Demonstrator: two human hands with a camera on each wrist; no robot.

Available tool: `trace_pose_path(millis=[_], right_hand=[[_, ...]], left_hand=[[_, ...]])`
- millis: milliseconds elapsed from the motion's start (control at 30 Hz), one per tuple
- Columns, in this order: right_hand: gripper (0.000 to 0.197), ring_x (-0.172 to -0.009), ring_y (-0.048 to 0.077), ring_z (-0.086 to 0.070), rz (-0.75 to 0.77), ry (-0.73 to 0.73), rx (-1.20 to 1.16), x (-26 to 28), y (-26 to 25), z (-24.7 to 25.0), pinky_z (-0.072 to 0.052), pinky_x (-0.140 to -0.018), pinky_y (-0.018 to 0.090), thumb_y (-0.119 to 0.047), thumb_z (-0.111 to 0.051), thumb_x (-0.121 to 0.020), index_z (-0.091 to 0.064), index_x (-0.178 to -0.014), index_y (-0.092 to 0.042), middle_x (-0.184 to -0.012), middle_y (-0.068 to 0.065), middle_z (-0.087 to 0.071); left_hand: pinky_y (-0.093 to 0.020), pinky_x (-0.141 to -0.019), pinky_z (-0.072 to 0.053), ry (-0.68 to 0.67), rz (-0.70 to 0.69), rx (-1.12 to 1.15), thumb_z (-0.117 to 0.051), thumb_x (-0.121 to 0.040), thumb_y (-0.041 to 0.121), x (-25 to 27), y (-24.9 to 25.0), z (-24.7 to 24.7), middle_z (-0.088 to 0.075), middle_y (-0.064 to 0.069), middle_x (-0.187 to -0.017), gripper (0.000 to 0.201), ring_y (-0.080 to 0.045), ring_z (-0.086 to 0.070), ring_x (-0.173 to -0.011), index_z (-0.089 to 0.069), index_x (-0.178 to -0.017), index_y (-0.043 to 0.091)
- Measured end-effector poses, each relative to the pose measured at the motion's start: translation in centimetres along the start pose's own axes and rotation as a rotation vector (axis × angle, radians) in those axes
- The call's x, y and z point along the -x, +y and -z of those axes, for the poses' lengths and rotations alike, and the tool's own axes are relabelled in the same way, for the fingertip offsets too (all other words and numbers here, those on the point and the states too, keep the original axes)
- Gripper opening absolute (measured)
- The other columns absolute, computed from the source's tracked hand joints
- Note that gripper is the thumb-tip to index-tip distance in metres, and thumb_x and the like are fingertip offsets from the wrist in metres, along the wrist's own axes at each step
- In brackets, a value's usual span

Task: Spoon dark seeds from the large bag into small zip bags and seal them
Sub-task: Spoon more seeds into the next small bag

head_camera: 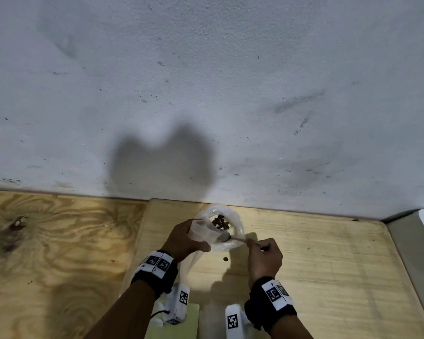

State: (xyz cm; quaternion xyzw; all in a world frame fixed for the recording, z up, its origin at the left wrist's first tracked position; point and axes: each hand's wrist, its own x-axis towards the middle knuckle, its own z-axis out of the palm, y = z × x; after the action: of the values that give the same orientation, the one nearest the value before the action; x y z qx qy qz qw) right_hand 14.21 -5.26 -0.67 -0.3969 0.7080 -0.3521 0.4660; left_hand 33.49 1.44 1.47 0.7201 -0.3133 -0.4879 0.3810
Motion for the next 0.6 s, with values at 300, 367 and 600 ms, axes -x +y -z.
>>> trace_pose_path(millis=[300,367,600], right_hand=[[0.032,-0.04,0.013,-0.036,0.395,-0.008,0.071,0.5,-1.4,0.1,-0.036,-0.046,0.02,-0.009,-0.073,-0.084,-0.046,-0.067,-0.014,-0.056,-0.004,-0.049],[0.033,-0.043,0.016,-0.038,0.398,-0.039,0.117,0.3,-0.8,0.0,-0.039,-0.049,0.025,-0.014,-0.073,-0.085,-0.046,-0.066,-0.017,-0.058,-0.002,-0.053],[0.032,-0.047,0.005,-0.043,0.245,-0.071,0.099,0.1,0.5,1.0,-0.039,-0.051,0.01,-0.007,-0.074,-0.083,-0.047,-0.066,-0.007,-0.063,0.0,-0.053]], left_hand=[[-0.019,-0.068,-0.047,-0.001,0.013,0.011,-0.08,-0.034,0.035,-0.2,0.5,0.4,-0.066,0.006,-0.106,0.071,-0.009,-0.061,-0.095,-0.062,-0.103,0.034],[-0.019,-0.068,-0.047,-0.021,0.009,-0.02,-0.082,-0.041,0.028,-0.1,0.7,0.3,-0.063,0.008,-0.105,0.067,-0.008,-0.059,-0.095,-0.061,-0.104,0.033],[-0.016,-0.069,-0.045,-0.044,-0.001,-0.094,-0.083,-0.049,0.024,-0.1,0.3,0.3,-0.062,0.005,-0.112,0.067,-0.009,-0.058,-0.098,-0.059,-0.111,0.032]])
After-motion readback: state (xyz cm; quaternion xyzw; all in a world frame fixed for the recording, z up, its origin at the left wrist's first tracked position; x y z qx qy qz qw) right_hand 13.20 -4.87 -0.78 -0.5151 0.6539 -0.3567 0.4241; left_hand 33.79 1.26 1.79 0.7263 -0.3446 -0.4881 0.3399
